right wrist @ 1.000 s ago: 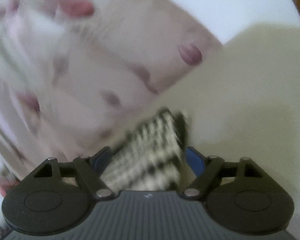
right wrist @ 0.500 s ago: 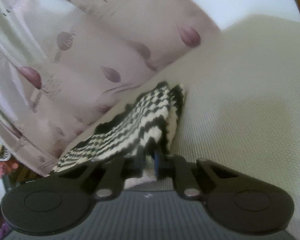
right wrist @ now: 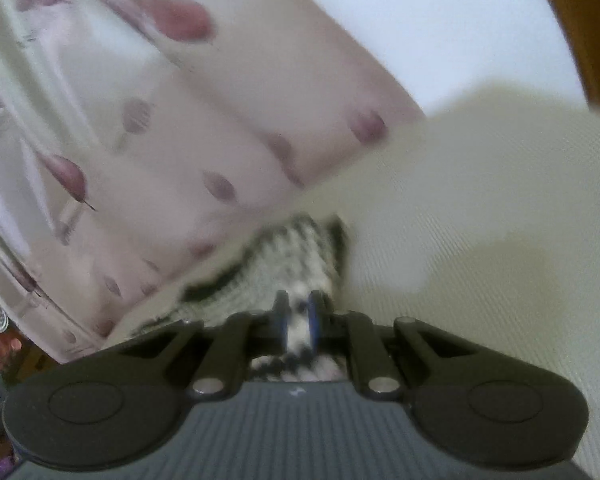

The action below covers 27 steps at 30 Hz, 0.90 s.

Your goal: Fold small clothes

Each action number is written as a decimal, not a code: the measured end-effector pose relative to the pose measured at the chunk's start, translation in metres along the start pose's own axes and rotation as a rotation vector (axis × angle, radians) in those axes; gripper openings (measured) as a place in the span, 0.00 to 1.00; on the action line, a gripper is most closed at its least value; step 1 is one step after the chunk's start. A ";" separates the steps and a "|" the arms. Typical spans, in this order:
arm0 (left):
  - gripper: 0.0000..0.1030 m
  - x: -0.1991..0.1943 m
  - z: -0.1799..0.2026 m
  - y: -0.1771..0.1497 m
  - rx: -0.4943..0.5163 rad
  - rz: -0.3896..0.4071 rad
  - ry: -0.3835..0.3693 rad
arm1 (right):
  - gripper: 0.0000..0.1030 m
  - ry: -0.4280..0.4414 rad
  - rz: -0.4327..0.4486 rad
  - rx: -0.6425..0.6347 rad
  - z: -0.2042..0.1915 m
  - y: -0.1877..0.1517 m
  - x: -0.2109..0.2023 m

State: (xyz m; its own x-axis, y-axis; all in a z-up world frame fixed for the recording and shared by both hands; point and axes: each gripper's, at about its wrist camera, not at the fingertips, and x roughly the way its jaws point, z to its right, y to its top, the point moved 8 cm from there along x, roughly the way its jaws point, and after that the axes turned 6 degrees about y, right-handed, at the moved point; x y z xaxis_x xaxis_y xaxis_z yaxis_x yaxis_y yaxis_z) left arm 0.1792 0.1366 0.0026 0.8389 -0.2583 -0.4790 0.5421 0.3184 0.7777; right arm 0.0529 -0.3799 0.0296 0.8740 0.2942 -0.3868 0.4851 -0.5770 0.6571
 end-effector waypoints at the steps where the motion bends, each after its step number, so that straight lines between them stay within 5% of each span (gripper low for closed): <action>1: 0.85 0.000 0.012 0.003 0.020 0.003 -0.025 | 0.11 0.022 0.003 -0.047 -0.013 0.007 0.006; 6: 0.59 0.044 0.067 -0.004 0.106 -0.075 -0.137 | 0.11 0.054 -0.133 -0.206 -0.053 0.014 0.089; 13: 0.54 0.117 0.053 -0.017 0.106 -0.133 -0.029 | 0.05 -0.138 -0.283 -0.317 -0.018 0.006 0.182; 17: 0.53 0.120 0.034 -0.018 0.077 -0.117 -0.060 | 0.04 -0.093 -0.229 -0.186 0.008 0.005 0.182; 24: 0.54 0.116 0.033 -0.022 0.104 -0.091 -0.031 | 0.04 -0.031 -0.189 -0.174 0.013 0.004 0.175; 27: 0.58 0.113 0.039 -0.022 0.132 -0.082 -0.015 | 0.09 -0.086 -0.134 -0.205 -0.001 0.010 0.159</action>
State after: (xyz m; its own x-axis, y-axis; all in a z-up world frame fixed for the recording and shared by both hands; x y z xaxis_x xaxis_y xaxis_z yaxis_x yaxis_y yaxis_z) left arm 0.2601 0.0652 -0.0523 0.7908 -0.2922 -0.5378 0.5968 0.1734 0.7834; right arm 0.1970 -0.3379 -0.0242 0.8002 0.2862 -0.5270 0.5997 -0.3686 0.7103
